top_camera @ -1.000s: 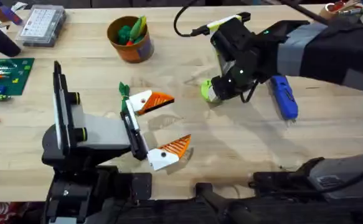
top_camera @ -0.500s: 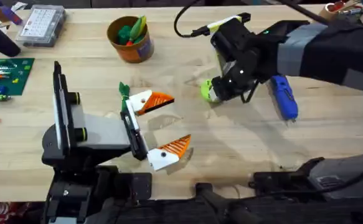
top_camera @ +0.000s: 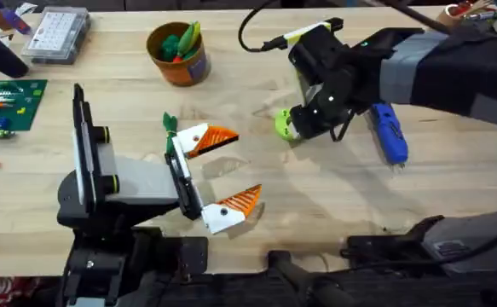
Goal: Pick up the gripper from the table and insert it into the empty holder that is missing its gripper. Then pick up a screw, insert it into the mounting hole, and use the screwdriver to tighten it. Finally, clean up the table by picking up the vegetable and placing it into the bucket.
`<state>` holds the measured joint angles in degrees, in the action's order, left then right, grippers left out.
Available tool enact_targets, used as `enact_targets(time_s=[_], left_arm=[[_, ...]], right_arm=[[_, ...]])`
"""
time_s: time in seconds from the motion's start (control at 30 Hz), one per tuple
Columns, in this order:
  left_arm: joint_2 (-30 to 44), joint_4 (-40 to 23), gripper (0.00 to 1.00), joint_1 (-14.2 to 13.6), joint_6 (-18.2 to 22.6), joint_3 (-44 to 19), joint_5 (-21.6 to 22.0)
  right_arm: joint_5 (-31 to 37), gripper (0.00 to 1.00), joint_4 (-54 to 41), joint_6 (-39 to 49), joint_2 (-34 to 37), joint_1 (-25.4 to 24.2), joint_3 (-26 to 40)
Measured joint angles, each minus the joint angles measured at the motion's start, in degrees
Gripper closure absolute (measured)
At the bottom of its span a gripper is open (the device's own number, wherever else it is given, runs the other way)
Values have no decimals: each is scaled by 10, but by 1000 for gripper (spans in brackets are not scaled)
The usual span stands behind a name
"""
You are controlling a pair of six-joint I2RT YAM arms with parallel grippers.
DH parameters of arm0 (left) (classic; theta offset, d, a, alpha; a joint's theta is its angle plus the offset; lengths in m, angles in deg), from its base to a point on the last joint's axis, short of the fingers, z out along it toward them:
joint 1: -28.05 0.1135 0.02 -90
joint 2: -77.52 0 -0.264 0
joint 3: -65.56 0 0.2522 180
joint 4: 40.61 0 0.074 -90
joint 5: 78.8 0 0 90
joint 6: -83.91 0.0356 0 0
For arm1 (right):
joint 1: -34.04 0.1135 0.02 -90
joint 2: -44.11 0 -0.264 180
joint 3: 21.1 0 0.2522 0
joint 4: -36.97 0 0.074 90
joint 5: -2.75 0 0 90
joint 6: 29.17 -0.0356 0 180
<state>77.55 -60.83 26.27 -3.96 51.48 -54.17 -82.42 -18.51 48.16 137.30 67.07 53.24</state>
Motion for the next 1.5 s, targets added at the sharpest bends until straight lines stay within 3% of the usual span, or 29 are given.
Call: enact_targets(time_s=[0.1, 0.97, 1.2, 1.5], left_arm=[[0, 0, 10, 0, 0, 0, 0], [0, 0, 10, 0, 0, 0, 0], [0, 0, 10, 0, 0, 0, 0], [0, 0, 10, 0, 0, 0, 0]], right_arm=[[1, 995, 0, -2, 0, 0, 0], [1, 996, -1, -2, -1, 0, 0], [1, 996, -36, -2, -38, 0, 6], [1, 996, -186, 5, -57, 3, 150]])
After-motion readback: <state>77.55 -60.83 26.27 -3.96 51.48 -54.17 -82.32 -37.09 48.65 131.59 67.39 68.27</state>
